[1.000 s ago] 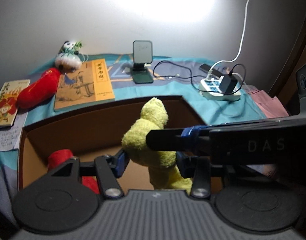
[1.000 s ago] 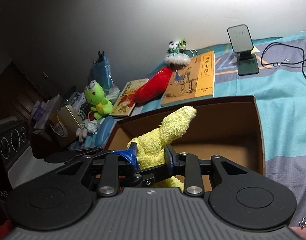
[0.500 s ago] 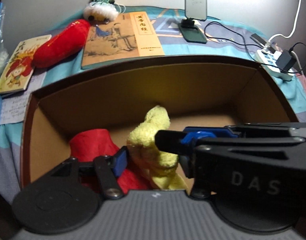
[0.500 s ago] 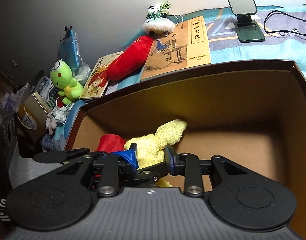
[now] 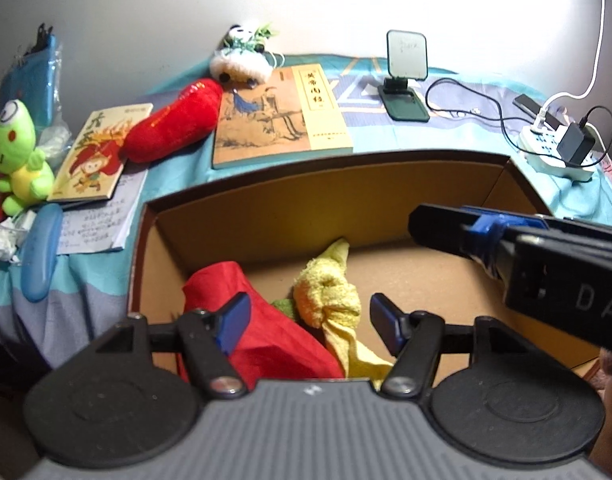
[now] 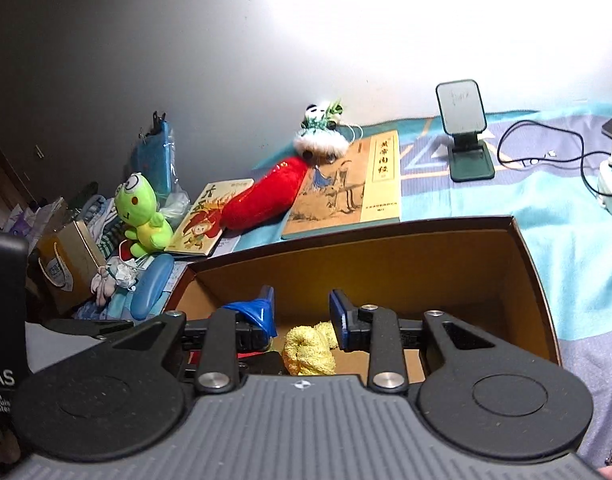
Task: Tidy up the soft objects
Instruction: 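Move the right gripper to the pink teddy bear and grasp its head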
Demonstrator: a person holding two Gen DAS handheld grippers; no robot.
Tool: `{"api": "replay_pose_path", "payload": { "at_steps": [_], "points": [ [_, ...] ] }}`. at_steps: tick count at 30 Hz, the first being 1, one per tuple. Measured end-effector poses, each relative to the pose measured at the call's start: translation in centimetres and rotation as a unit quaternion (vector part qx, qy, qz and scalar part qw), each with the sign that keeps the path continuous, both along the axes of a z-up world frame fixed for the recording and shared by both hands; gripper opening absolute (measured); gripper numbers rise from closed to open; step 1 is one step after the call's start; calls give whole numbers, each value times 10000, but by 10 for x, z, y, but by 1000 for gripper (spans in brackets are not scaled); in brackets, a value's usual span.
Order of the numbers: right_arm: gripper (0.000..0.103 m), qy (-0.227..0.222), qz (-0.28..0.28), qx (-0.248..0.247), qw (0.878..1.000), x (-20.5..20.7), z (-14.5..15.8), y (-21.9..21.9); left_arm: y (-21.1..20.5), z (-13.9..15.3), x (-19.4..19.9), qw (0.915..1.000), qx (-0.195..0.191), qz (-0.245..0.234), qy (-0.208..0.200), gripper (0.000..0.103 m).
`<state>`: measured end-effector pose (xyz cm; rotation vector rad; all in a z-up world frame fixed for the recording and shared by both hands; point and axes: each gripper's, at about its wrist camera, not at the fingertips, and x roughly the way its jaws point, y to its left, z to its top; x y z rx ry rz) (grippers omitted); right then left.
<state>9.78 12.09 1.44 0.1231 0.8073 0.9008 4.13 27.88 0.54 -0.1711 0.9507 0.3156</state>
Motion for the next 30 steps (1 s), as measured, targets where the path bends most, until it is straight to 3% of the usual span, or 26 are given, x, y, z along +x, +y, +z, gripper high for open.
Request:
{"api": "replay_pose_path", "payload": {
  "at_steps": [7, 17, 24, 30],
  "points": [
    [14, 98, 9, 518, 9986, -11, 11, -33, -25, 26, -23, 9992, 295, 109, -238, 67],
    [14, 445, 294, 638, 9965, -9, 23, -102, -83, 47, -61, 9984, 227, -146, -499, 70],
    [14, 552, 103, 413, 9976, -15, 14, -167, -139, 37, -90, 9950, -14, -856, -515, 72],
    [14, 919, -50, 109, 9957, -22, -13, -207, -190, 4, -92, 9833, -758, -1621, -334, 73]
  ]
}}
